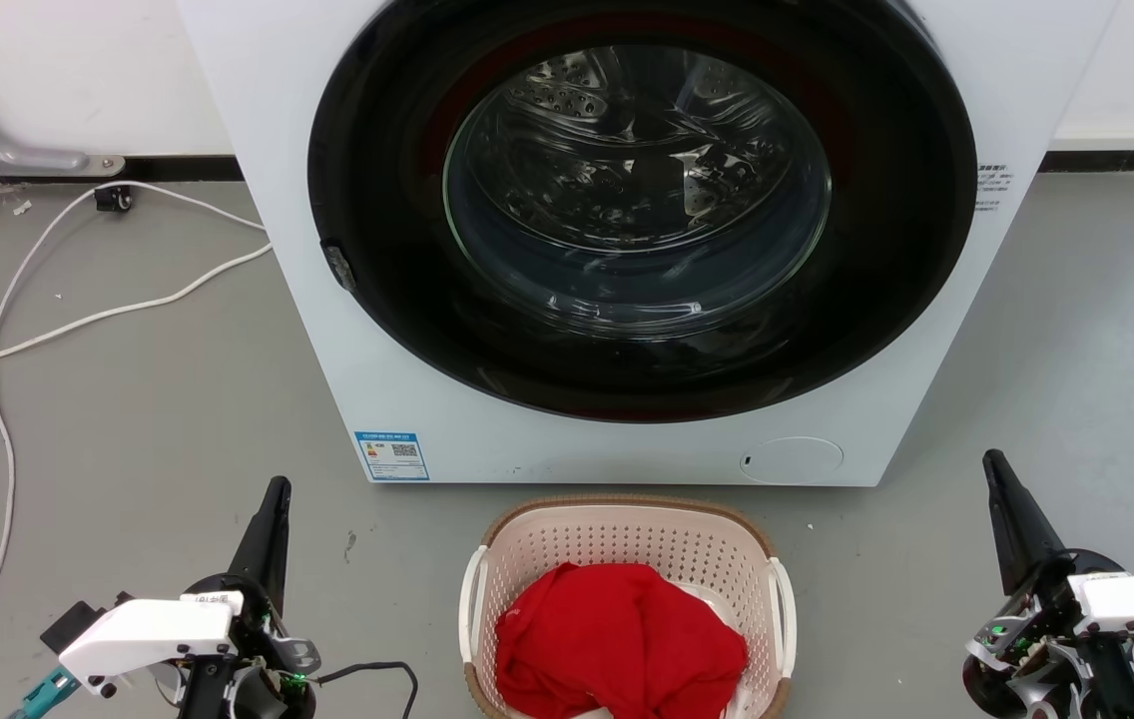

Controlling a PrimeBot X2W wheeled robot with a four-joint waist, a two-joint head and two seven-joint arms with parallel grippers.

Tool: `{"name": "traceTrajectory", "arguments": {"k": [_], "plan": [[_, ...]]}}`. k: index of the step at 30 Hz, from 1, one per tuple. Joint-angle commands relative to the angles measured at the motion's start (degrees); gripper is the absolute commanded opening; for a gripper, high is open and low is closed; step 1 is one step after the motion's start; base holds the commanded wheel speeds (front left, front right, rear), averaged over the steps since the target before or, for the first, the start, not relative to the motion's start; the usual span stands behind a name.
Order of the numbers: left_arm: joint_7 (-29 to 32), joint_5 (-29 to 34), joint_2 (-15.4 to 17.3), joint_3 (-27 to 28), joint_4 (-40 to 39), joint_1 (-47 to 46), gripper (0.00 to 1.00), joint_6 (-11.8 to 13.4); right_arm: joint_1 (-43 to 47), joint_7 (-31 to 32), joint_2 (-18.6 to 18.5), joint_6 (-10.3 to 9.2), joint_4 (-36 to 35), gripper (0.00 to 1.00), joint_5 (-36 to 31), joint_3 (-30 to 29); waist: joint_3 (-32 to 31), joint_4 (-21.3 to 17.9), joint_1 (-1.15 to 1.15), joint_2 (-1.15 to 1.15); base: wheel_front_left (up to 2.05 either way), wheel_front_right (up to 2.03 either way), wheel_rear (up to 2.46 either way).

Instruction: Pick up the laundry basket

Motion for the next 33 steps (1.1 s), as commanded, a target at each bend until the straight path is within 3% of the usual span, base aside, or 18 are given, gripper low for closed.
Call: {"name": "traceTrajectory", "arguments": {"k": [1, 33], "plan": [[0.0, 0.2, 0.0, 0.1, 0.1, -0.6, 0.0, 0.0, -0.6, 0.3, 0.2, 0.15, 0.1, 0.0, -0.4, -0.1, 0.0, 0.0, 0.0, 0.0, 0.0, 0.0, 0.0], [0.4, 0.6, -0.2, 0.5, 0.1, -0.6, 0.0, 0.0, -0.6, 0.3, 0.3, 0.15, 0.1, 0.0, -0.3, -0.2, 0.0, 0.0, 0.0, 0.0, 0.0, 0.0, 0.0]]}}
